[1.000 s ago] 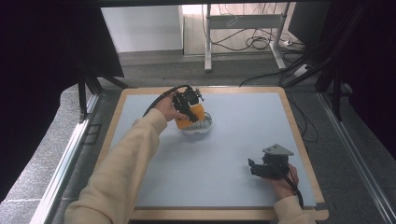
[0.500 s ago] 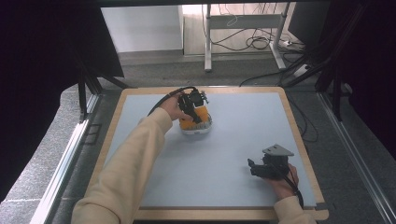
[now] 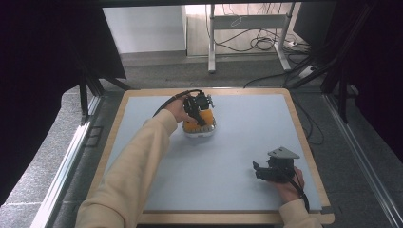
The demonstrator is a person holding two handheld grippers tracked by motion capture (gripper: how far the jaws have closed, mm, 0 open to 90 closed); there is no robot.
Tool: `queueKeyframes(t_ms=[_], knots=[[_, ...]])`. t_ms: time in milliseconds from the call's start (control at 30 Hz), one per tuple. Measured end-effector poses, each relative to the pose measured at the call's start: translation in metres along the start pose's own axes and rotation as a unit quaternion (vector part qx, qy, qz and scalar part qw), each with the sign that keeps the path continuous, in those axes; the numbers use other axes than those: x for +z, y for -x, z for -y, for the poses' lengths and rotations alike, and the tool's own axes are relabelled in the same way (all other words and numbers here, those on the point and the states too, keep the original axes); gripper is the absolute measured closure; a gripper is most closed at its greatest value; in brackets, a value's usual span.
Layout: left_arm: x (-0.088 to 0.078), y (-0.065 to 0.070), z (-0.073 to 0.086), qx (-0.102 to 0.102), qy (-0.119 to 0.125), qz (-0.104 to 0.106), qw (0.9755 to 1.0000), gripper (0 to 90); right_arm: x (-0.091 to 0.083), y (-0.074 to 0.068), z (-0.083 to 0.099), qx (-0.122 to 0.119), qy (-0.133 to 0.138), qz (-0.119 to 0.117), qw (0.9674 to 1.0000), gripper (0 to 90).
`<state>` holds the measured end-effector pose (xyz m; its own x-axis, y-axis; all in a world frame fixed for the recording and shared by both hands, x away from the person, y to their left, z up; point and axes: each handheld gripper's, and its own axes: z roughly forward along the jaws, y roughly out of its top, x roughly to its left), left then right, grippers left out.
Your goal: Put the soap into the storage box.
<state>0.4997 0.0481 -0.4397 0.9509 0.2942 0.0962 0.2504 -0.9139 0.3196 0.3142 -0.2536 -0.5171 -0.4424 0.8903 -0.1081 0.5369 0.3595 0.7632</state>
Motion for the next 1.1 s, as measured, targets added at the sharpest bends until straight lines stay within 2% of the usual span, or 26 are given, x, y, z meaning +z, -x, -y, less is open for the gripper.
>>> queueKeyframes(t_ms=[200,300,333,367,400,433,467,500,533,567,700,833,1000,1100], knots=[[0.013,0.000,-0.001,0.009,-0.009,-0.002,0.9999,61.4,0.000,0.000,0.000,0.000,0.000,0.000,1.0000,12.4],[0.007,0.000,-0.002,-0.009,0.026,0.000,0.9996,54.7,0.000,0.000,0.000,-0.001,0.000,0.000,1.0000,12.4],[0.007,0.000,-0.002,-0.009,0.026,0.000,0.9996,51.0,0.000,0.000,0.000,-0.001,0.000,0.000,1.0000,12.4],[-0.001,0.000,-0.003,-0.007,0.033,-0.023,0.9992,47.7,0.000,0.000,0.000,0.000,0.000,-0.001,1.0000,12.4],[-0.001,0.000,-0.003,-0.007,0.033,-0.023,0.9992,42.6,0.000,0.000,0.000,-0.001,-0.001,-0.001,1.0000,12.4],[-0.009,0.001,-0.004,-0.024,0.047,-0.031,0.9981,38.0,0.000,0.000,0.000,-0.002,-0.002,-0.002,1.0000,12.4],[-0.009,0.001,-0.004,-0.024,0.047,-0.031,0.9981,35.3,0.001,-0.001,0.000,-0.002,-0.002,-0.002,1.0000,12.4],[-0.015,0.001,-0.003,-0.034,0.054,-0.044,0.9970,33.3,0.001,-0.001,0.000,-0.003,-0.002,-0.003,1.0000,12.4],[-0.015,0.001,-0.003,-0.034,0.054,-0.044,0.9970,30.7,0.001,-0.001,0.000,-0.003,-0.002,-0.003,1.0000,12.4],[-0.020,0.002,-0.001,-0.040,0.054,-0.053,0.9963,28.4,0.000,-0.002,0.000,-0.004,-0.001,-0.003,1.0000,12.4],[-0.029,0.007,0.004,-0.052,0.061,-0.061,0.9949,27.5,0.000,-0.003,0.000,-0.005,-0.002,-0.002,1.0000,12.4],[-0.040,0.013,0.010,-0.071,0.074,-0.052,0.9933,30.0,0.000,-0.004,-0.001,-0.005,-0.002,-0.003,1.0000,12.4],[-0.048,0.026,0.019,-0.071,0.076,-0.056,0.9929,24.7,0.001,-0.004,-0.001,-0.009,-0.002,-0.002,1.0000,12.4],[-0.053,0.040,0.030,-0.070,0.090,-0.058,0.9918,23.9,-0.001,-0.004,-0.001,-0.005,0.002,-0.003,1.0000,12.4]])
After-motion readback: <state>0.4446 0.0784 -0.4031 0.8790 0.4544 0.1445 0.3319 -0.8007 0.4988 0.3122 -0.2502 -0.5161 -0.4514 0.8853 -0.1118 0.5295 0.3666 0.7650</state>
